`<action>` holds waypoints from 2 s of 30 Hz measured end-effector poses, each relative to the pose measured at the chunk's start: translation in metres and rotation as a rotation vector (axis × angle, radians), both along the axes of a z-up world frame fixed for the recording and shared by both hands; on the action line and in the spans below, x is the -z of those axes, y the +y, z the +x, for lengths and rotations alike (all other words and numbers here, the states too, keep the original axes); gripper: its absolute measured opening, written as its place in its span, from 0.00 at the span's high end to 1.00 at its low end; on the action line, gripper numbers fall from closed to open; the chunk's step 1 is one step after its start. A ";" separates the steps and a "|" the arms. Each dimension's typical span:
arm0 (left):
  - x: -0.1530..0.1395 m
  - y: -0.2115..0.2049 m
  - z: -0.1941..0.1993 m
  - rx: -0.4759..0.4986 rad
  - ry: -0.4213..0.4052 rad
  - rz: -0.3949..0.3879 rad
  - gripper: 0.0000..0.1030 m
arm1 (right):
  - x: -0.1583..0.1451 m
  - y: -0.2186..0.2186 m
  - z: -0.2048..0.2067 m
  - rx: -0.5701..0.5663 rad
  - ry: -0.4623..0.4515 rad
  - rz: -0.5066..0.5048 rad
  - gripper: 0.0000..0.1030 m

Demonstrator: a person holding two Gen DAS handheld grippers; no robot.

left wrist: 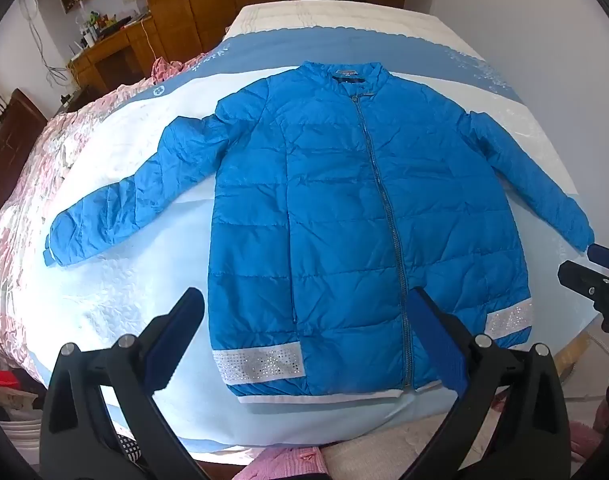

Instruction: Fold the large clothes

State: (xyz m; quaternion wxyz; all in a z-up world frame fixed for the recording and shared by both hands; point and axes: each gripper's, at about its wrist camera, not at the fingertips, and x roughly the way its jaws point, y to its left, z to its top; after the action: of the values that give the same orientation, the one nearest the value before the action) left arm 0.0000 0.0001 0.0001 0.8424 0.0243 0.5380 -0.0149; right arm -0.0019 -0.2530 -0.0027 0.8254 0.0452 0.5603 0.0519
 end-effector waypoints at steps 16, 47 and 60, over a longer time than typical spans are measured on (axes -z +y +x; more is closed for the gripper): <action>-0.004 0.000 0.006 -0.005 0.000 0.009 0.04 | -0.001 -0.001 -0.001 0.000 -0.004 -0.001 0.04; -0.005 0.001 0.000 -0.006 -0.012 0.013 0.03 | -0.001 0.001 0.000 -0.001 -0.005 -0.003 0.04; -0.003 0.000 -0.001 -0.005 -0.013 0.013 0.03 | -0.001 0.002 0.002 -0.001 -0.004 -0.003 0.04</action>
State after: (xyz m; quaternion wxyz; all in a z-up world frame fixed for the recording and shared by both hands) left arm -0.0005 -0.0001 0.0028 0.8457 0.0284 0.5329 -0.0090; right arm -0.0002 -0.2515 -0.0016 0.8267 0.0434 0.5586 0.0513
